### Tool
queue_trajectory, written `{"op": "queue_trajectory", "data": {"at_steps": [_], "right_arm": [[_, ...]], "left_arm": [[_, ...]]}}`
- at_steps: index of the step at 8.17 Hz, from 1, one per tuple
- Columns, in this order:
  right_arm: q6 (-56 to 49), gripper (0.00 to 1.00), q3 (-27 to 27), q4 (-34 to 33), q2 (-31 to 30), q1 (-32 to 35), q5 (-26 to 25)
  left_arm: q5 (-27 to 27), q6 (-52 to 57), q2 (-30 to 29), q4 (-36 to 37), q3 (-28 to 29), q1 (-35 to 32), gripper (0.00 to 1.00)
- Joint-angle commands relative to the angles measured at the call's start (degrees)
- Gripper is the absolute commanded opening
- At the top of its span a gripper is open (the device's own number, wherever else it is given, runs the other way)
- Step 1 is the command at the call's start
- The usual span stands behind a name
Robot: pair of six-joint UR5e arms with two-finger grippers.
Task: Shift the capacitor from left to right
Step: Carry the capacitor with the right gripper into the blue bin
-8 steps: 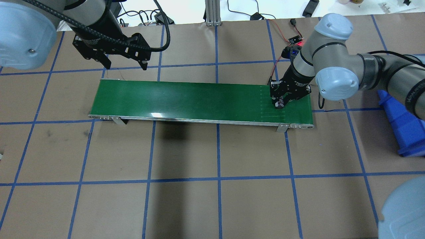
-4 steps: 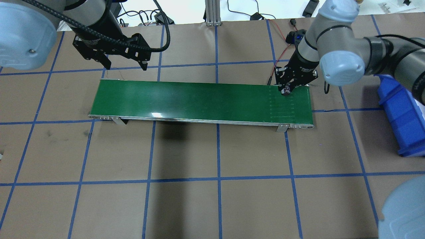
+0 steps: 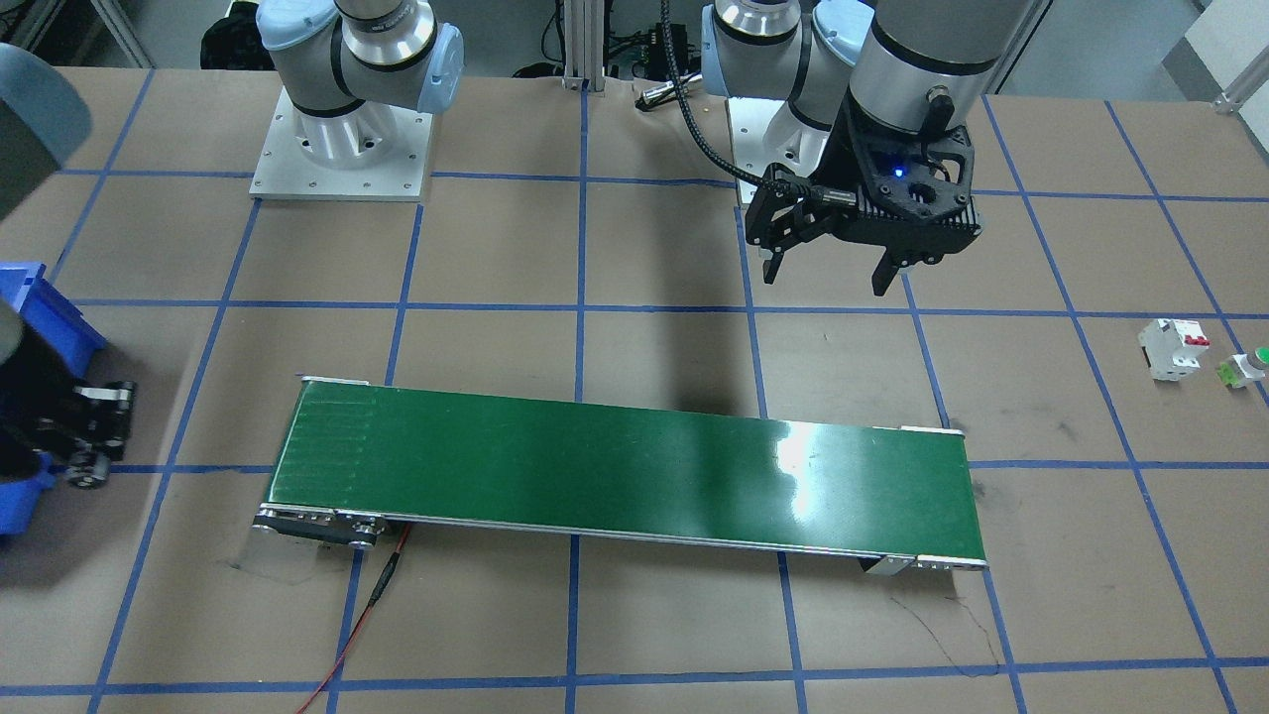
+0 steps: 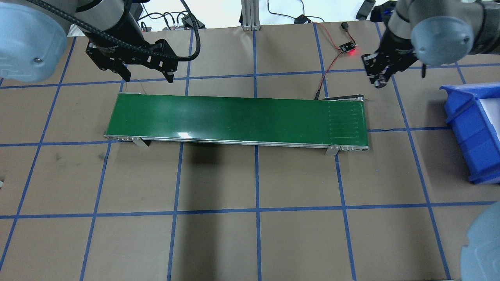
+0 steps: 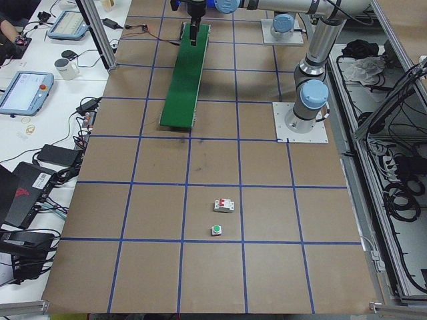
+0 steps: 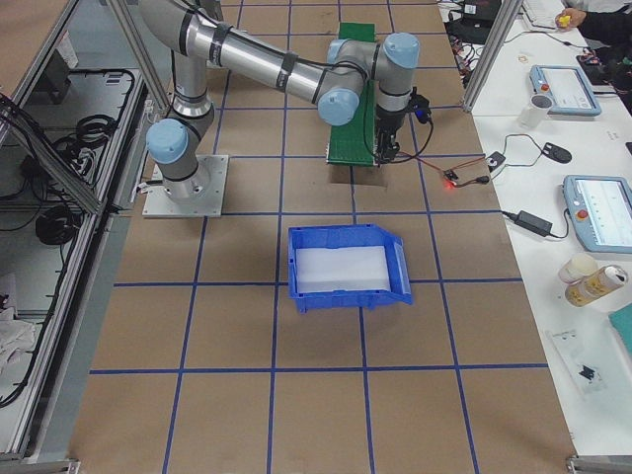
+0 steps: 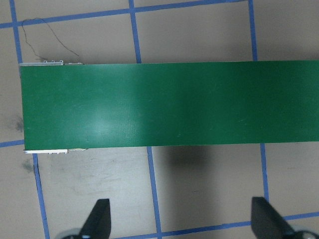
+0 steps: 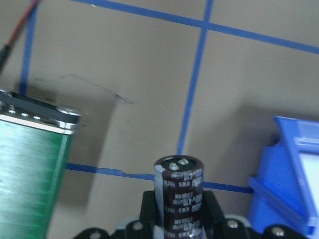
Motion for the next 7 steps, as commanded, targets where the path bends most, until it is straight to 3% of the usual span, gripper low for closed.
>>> {"op": "queue_trajectory", "data": {"at_steps": [1,2,5,7], "right_arm": [[-24.2,0.00,-0.5,-1.3,-0.6,-13.7,-1.5],[-31.0,0.00,-0.1,-1.9,0.0,-17.1,-1.6],[-38.6,0.00,2.6,-8.6,6.8,-25.2,-0.9],[-38.6,0.00,6.5,-13.6,9.4,-25.4,-0.9]], "left_arm": [[0.0,0.1,0.1,0.0,0.0,0.0,1.00],[0.0,0.1,0.1,0.0,0.0,0.0,1.00],[0.0,0.1,0.1,0.0,0.0,0.0,1.00],[0.0,0.1,0.1,0.0,0.0,0.0,1.00]]}}
